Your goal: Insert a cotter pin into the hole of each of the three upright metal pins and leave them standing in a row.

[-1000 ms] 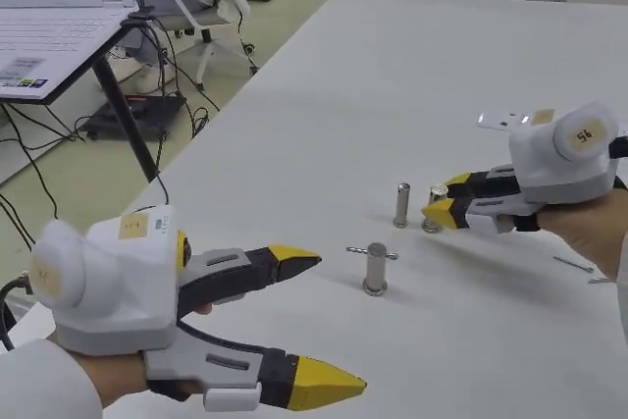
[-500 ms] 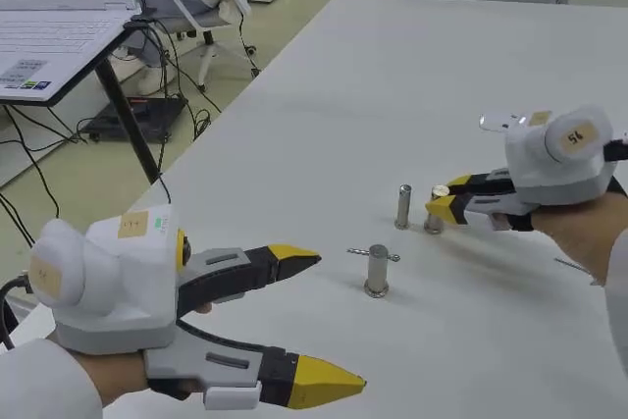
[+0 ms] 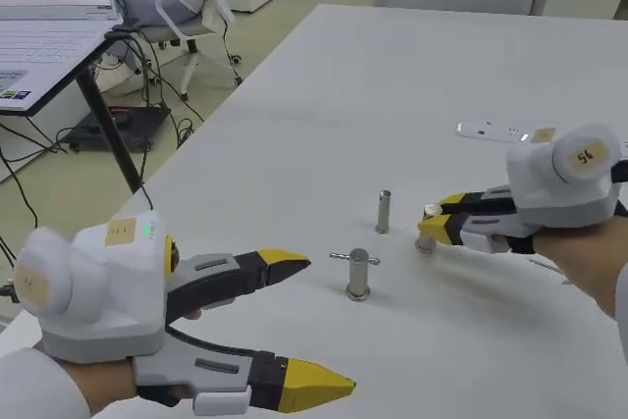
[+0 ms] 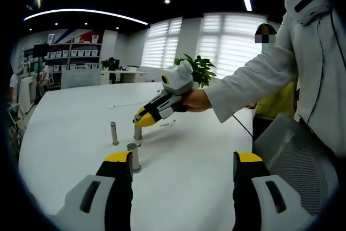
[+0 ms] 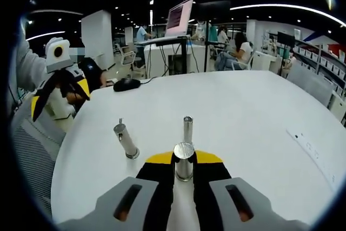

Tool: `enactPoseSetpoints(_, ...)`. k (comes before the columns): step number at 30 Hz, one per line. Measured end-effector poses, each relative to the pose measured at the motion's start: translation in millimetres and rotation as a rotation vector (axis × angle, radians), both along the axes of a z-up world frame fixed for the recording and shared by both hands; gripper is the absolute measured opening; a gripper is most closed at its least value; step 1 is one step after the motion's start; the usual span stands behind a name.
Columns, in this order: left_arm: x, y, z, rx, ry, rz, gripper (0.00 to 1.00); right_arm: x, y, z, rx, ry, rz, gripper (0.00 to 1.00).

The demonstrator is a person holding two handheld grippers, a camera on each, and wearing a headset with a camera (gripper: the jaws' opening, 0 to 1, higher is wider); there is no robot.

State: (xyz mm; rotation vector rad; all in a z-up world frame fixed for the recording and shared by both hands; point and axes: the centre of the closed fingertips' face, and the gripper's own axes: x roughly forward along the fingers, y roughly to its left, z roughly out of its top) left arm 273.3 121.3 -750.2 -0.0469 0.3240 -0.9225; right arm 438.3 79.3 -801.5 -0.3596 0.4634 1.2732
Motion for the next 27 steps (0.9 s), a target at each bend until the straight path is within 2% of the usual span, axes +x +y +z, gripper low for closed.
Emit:
enactPoseSetpoints(9, -2.6, -10.0, 4.1, -0.006, -0.015, -0.020, 0.75, -23.4, -16.8, 11.2, -0.003, -0.007, -0.027, 0.12)
enactPoseSetpoints(20, -6.8, -15.2, 4.4, -0.015, -0.023, -0.030, 0.75, -46.2, -32.5, 12.6, -0.004, 0.016, -0.063, 0.12)
enactPoseSetpoints(27, -8.0, -17.6, 4.2, -0.017, -0.026, -0.032, 0.74, -61.5, -39.6, 10.6, 0.007, 0.033, -0.112, 0.12)
